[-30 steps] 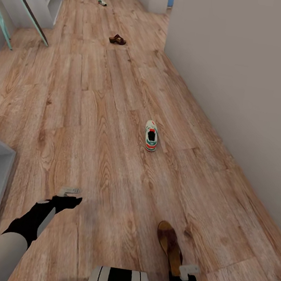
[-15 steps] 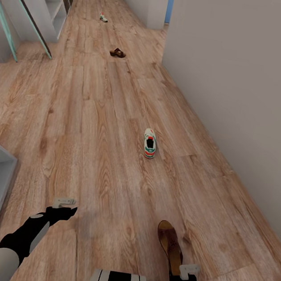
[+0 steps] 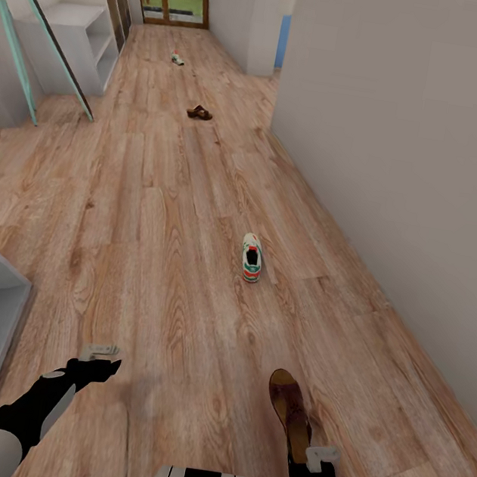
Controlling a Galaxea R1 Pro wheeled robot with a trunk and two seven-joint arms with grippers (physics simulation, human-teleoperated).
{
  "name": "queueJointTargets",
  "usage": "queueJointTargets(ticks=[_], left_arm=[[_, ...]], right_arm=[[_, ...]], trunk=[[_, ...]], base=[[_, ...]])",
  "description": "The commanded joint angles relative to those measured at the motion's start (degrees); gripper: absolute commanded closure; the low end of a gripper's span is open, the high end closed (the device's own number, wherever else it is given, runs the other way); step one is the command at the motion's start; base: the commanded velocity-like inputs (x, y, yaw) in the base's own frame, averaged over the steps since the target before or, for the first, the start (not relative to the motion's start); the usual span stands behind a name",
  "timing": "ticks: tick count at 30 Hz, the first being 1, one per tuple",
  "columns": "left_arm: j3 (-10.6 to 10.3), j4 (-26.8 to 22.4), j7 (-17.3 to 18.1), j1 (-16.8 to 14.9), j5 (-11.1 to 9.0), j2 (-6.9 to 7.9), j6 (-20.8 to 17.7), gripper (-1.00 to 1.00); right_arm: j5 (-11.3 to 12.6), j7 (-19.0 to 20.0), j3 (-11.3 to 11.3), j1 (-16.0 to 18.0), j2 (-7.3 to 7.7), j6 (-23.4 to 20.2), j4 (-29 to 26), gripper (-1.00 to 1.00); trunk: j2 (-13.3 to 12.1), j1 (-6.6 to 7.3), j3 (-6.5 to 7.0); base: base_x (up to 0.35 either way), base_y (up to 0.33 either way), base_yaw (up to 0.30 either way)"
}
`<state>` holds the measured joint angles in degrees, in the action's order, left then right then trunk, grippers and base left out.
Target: Pick up the two gym shoes and the two sandals from the corridor floor and place them onto the hallstand (shoe rack) in the corridor, making sure they are on the rack and not on the floor. Arrange them so the two gym shoes are next to each other and the two sandals are next to each other.
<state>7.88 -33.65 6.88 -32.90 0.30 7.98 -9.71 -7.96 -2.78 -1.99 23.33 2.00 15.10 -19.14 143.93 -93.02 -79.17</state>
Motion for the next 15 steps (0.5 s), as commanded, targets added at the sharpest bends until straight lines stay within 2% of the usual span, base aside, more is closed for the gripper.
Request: queueJointTargets(ticks=[1, 10, 12, 15], left_arm=[[0.3, 0.03, 0.16, 0.16, 0.04, -0.05, -0.39, -1.0], [0.34, 0.59, -0.33, 2.08, -0.1, -0.17, 0.1, -1.0], [0.36, 0.93, -0.35, 2.93, -0.22, -0.2, 0.94, -1.0], [0.37, 1.53, -0.43, 4.33, -0.37, -0.3, 4.34, -1.0]], right_arm=[[-0.39, -0.28, -0.21, 0.0, 0.06, 0.2, 0.08, 1.0], [-0.39, -0.3, -0.21, -0.04, 0.16, 0.42, 0.15, 1.0], [-0.39, -0.3, -0.21, -0.04, 0.17, 0.43, 0.15, 1.0], [-0.39, -0.26, -0.21, -0.08, 0.23, 0.46, 0.16, 1.0]], trunk=[[0.0, 0.03, 0.28], [-0.12, 0.26, 3.08], [-0.15, 0.31, 3.71], [-0.19, 0.39, 4.64]], base=[[0.0, 0.0, 0.0], [0.0, 0.0, 0.0], [0.0, 0.0, 0.0], [0.0, 0.0, 0.0]])
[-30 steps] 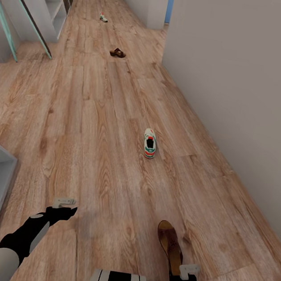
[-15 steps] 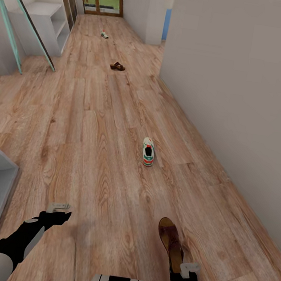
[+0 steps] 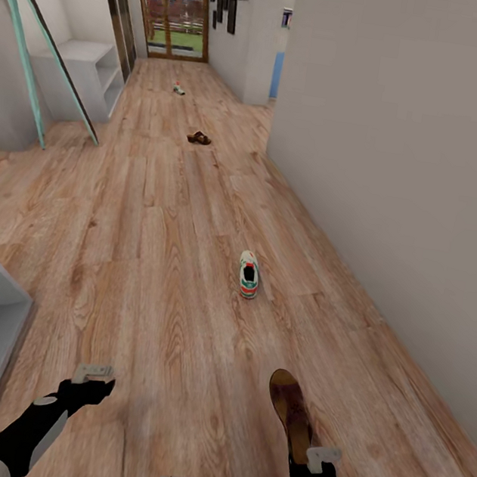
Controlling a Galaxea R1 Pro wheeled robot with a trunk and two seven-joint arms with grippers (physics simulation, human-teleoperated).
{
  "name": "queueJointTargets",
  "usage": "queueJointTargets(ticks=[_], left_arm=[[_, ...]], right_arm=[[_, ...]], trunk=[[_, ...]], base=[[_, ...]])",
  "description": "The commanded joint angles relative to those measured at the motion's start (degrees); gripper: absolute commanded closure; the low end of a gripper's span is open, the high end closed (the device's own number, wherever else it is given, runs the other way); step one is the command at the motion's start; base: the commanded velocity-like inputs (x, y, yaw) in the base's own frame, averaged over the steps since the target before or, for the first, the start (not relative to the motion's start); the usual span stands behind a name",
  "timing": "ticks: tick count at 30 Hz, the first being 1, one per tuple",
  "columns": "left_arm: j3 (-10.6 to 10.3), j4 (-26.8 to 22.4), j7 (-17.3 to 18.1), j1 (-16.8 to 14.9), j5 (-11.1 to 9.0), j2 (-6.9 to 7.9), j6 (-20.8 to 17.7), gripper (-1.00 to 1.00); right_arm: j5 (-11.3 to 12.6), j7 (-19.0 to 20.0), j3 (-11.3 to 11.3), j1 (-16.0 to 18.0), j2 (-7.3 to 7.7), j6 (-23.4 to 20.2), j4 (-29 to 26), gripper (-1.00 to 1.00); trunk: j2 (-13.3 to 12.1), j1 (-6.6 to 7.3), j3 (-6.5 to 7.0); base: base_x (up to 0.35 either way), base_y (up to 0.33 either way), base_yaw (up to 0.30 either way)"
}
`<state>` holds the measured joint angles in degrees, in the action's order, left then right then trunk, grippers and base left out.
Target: Pick up the two gym shoes and the two sandals from the corridor floor and place them onto the hallstand (shoe rack) in the corridor, making sure they are on the rack and not on the floor. Arrange them so the two gym shoes are next to each other and the two sandals are next to each other.
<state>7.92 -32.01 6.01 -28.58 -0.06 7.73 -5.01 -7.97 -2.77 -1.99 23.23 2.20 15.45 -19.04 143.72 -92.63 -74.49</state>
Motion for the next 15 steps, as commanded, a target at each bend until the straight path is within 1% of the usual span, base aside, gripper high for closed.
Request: queueJointTargets(ticks=[1, 4, 5, 8, 9, 12, 13, 15], left_arm=[[0.34, 0.2, 0.13, 0.4, -0.01, -0.12, 1.55, -1.0], [0.36, 0.96, -0.75, 0.93, -0.11, -0.21, 4.09, -1.0], [0.38, 1.85, -1.51, 1.41, -0.26, -0.26, 5.51, -1.0], [0.41, 3.72, -2.41, 2.06, -0.44, -0.33, 7.66, -1.0], [0.42, 5.22, -2.82, 2.37, -0.51, -0.37, 9.46, -1.0], [0.44, 7.81, -3.21, 2.65, -0.5, -0.4, 12.75, -1.0], [0.47, 9.79, -3.39, 2.78, -0.52, -0.36, 15.09, -1.0], [0.49, 11.82, -3.51, 2.86, -0.48, -0.36, 17.3, -1.0]], right_arm=[[-0.38, -0.26, -0.2, 0.0, 0.03, 0.14, 0.05, 1.0], [-0.38, -0.28, -0.22, -0.01, 0.01, 0.17, 0.05, 1.0], [-0.38, -0.27, -0.25, -0.02, 0.01, 0.28, 0.05, 1.0], [-0.38, -0.25, -0.26, -0.02, 0.0, 0.93, 0.08, 1.0], [-0.38, -0.24, -0.25, -0.02, 0.0, 1.79, 0.17, 1.0], [-0.38, -0.23, -0.26, -0.03, 0.0, 3.53, 0.64, 1.0], [-0.38, -0.23, -0.27, -0.03, 0.0, 4.9, 1.16, 1.0], [-0.38, -0.22, -0.28, -0.03, 0.0, 6.22, 1.77, 1.0]], trunk=[[0.0, 0.03, 0.28], [-0.04, 0.11, 1.22], [-0.06, 0.14, 1.53], [-0.1, 0.21, 2.47], [-0.11, 0.24, 2.78], [-0.15, 0.32, 3.72], [-0.16, 0.34, 4.03], [-0.19, 0.39, 4.65]], base=[[0.0, 0.0, 0.0], [0.0, 0.0, 0.0], [0.0, 0.0, 0.0], [0.0, 0.0, 0.0], [0.0, 0.0, 0.0], [0.0, 0.0, 0.0], [0.0, 0.0, 0.0], [0.0, 0.0, 0.0]])
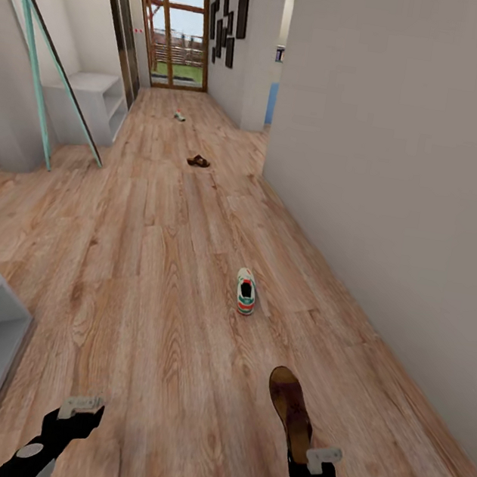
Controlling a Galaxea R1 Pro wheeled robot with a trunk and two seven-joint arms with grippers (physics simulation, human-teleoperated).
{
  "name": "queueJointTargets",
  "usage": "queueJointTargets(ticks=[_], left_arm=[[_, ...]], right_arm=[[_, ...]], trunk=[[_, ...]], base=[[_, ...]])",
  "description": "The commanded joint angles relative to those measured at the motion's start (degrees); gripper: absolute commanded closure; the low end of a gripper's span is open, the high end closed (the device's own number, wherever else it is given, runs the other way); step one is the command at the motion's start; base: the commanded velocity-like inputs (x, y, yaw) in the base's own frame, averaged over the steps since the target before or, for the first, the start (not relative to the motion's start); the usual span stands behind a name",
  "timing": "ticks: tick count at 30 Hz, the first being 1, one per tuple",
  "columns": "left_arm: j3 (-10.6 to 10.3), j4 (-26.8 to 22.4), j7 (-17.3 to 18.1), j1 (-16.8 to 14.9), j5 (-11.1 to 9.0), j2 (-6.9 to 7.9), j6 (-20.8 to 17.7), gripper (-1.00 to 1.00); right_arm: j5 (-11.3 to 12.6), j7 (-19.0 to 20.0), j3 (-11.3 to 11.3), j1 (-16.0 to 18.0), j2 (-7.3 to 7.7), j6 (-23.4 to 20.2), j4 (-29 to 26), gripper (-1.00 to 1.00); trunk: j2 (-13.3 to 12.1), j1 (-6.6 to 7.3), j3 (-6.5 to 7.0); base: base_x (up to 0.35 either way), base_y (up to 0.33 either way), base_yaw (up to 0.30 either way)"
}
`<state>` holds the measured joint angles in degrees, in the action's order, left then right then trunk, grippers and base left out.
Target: Pick up the two gym shoes and the two sandals from the corridor floor and place them onto the hallstand (shoe rack) in the corridor, making sure they are on the rack and not on the floor. Arrange them so the two gym shoes are next to each other and the two sandals are next to each other.
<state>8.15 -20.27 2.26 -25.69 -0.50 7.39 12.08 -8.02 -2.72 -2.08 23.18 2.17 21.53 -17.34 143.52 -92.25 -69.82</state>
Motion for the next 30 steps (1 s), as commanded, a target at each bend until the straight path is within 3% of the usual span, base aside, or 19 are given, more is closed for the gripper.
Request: queueJointTargets(ticks=[1, 7, 8, 22, 30], left_arm=[[0.27, 1.94, 0.16, 0.02, -0.03, 0.05, 2.07, -1.0], [0.29, 5.85, 0.04, 0.66, -0.02, 0.22, 5.74, -1.0], [0.22, 6.27, 0.03, 0.97, 0.04, 0.2, 6.09, -1.0], [0.2, 6.1, 0.11, 2.96, 0.06, 0.34, 6.28, -1.0], [0.15, 6.32, 0.11, 3.09, 0.06, 0.04, 6.29, -1.0]], right_arm=[[-0.33, -0.27, -0.2, 0.02, 0.03, 1.3, 0.79, 1.0], [-0.31, -0.27, -0.21, 0.02, 0.03, 4.39, 5.11, 1.0], [-0.29, -0.29, -0.21, 0.02, -0.03, 6.75, 5.81, 1.0], [-0.24, -0.35, -0.17, 0.02, -0.11, 7.56, 6.0, 1.0], [-0.24, -0.36, -0.21, 0.02, -0.21, 7.56, 6.0, 1.0]], trunk=[[0.0, 0.03, 0.28], [-0.08, 0.19, 2.16], [-0.1, 0.21, 2.47], [-0.28, 0.58, 6.84], [-3.49, 2.33, 8.99]], base=[[0.0, 0.0, 0.0], [0.0, 0.0, 0.0], [0.0, 0.0, 0.0], [0.0, 0.0, 0.0], [0.0, 0.0, 0.0]])
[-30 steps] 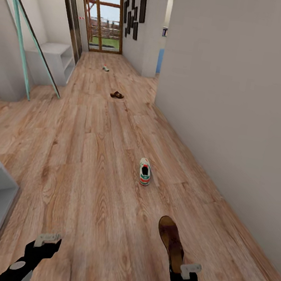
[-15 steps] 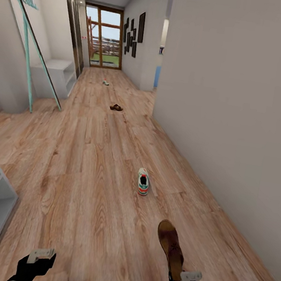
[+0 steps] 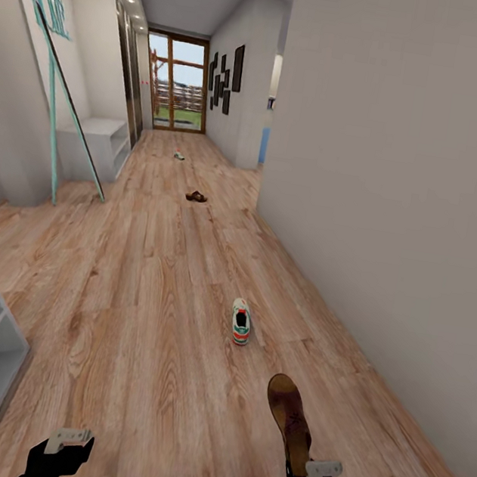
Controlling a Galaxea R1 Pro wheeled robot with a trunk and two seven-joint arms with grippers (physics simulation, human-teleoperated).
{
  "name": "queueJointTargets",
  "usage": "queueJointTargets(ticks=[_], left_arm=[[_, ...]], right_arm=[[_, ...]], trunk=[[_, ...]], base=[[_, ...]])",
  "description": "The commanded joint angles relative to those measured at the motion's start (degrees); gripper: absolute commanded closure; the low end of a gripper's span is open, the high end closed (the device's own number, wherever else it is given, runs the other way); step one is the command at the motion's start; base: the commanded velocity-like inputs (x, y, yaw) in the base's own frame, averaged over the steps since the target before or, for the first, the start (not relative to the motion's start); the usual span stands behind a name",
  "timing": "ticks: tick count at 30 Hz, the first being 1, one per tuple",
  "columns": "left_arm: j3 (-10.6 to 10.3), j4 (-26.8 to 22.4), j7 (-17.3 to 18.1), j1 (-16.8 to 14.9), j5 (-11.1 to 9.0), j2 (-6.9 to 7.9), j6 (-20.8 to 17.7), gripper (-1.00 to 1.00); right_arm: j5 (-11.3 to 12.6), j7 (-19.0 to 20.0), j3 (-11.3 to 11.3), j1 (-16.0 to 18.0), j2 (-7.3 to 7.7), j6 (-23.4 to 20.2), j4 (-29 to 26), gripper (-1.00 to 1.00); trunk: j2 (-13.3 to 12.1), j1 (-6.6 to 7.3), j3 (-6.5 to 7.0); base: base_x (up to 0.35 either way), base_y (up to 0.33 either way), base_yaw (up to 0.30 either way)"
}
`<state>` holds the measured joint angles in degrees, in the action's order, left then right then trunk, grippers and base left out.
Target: Pick up the two gym shoes and the two sandals from the corridor floor and place them onto the hallstand (shoe rack) in the corridor, making sure they are on the rack and not on the floor. Arrange them so the two gym shoes are next to each other and the two sandals are next to each other.
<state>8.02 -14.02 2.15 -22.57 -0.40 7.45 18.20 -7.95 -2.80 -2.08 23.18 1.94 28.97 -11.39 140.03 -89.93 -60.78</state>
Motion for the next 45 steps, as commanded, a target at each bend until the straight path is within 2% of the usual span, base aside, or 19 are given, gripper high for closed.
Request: queueJointTargets(ticks=[1, 13, 14, 17, 23, 34, 45], left_arm=[[0.26, 0.1, 0.23, -0.03, -0.07, -0.07, 0.17, -1.0], [0.24, 0.21, 0.23, -0.02, -0.07, -0.15, 0.17, -1.0], [0.25, 0.55, -0.11, 0.31, 0.26, -0.49, -0.16, -1.0], [0.48, 1.26, -0.41, 0.9, 0.31, 0.13, -0.03, -1.0], [0.86, 2.88, -0.39, 1.71, -1.13, 0.73, 1.44, -1.0], [0.94, 3.63, -0.39, 2.15, -1.47, 0.81, 1.77, -1.0], [0.84, 4.15, -0.34, 2.5, -1.4, 0.56, 1.86, -1.0]], right_arm=[[-0.31, -0.28, -0.18, 0.02, 0.01, 0.12, 0.05, 1.0], [-0.31, -0.21, -0.2, 0.02, -0.09, 0.07, 0.05, 1.0], [0.01, -0.56, 0.14, 0.29, 0.25, -0.26, -0.29, 1.0], [0.5, -1.18, 1.87, 0.07, 1.23, -1.18, 0.24, 1.0], [-0.94, -1.31, 4.63, -0.2, 3.19, -0.15, 2.23, 1.0], [-1.28, -1.26, 4.9, -0.24, 3.13, 1.61, 5.85, 1.0], [-1.3, -1.35, 4.92, -0.24, 3.22, 1.62, 9.5, 1.0]], trunk=[[-0.4, 0.24, 0.22], [-5.21, 2.87, 2.65], [-5.2, 2.87, 2.64], [-5.2, 2.87, 2.64], [-5.2, 2.87, 2.64], [-5.2, 2.87, 2.63], [-5.2, 2.87, 2.33]], base=[[0.0, 0.0, 0.0], [0.0, 0.0, 0.0], [0.0, 0.0, 0.0], [0.0, 0.0, 0.0], [0.0, 0.0, 0.0], [0.0, 0.0, 0.008], [0.008, -0.018, 0.208]])
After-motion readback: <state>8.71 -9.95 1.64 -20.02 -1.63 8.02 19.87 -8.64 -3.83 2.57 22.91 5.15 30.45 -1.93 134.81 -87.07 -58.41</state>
